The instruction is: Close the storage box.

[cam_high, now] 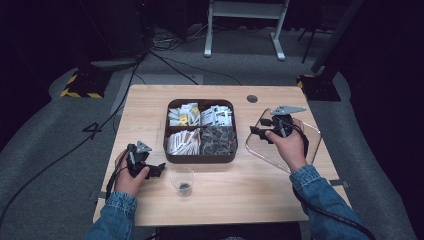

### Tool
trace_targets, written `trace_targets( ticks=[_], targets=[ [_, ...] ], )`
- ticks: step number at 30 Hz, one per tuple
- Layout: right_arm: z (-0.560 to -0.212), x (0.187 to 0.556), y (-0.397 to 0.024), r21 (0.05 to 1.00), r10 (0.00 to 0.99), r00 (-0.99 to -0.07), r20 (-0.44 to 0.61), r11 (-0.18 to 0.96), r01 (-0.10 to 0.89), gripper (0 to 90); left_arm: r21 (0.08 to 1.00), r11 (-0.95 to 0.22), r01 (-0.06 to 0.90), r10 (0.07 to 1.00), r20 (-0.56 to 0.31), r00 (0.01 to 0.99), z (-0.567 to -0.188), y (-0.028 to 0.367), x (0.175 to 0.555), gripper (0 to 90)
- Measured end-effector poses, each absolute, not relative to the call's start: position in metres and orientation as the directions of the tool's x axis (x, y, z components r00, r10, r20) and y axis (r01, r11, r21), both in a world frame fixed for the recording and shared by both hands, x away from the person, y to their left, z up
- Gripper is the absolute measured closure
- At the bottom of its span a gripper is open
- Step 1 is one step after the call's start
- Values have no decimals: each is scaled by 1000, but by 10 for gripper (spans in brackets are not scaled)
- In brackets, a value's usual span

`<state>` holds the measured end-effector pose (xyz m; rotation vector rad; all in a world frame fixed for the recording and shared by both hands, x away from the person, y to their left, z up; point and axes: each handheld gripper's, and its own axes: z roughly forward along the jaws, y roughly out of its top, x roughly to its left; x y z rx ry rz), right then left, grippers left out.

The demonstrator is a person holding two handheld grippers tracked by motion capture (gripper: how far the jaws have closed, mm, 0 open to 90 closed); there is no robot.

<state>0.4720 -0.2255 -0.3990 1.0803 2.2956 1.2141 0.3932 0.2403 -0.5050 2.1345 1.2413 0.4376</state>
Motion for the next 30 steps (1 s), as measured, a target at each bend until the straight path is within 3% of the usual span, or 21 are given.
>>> trace_targets(
  ticks=[30],
  targets=[
    [-457,507,-314,744,903,-429,-14,296,599,337,663,-361,656,866,-23,499,-505,240,393,2]
  ],
)
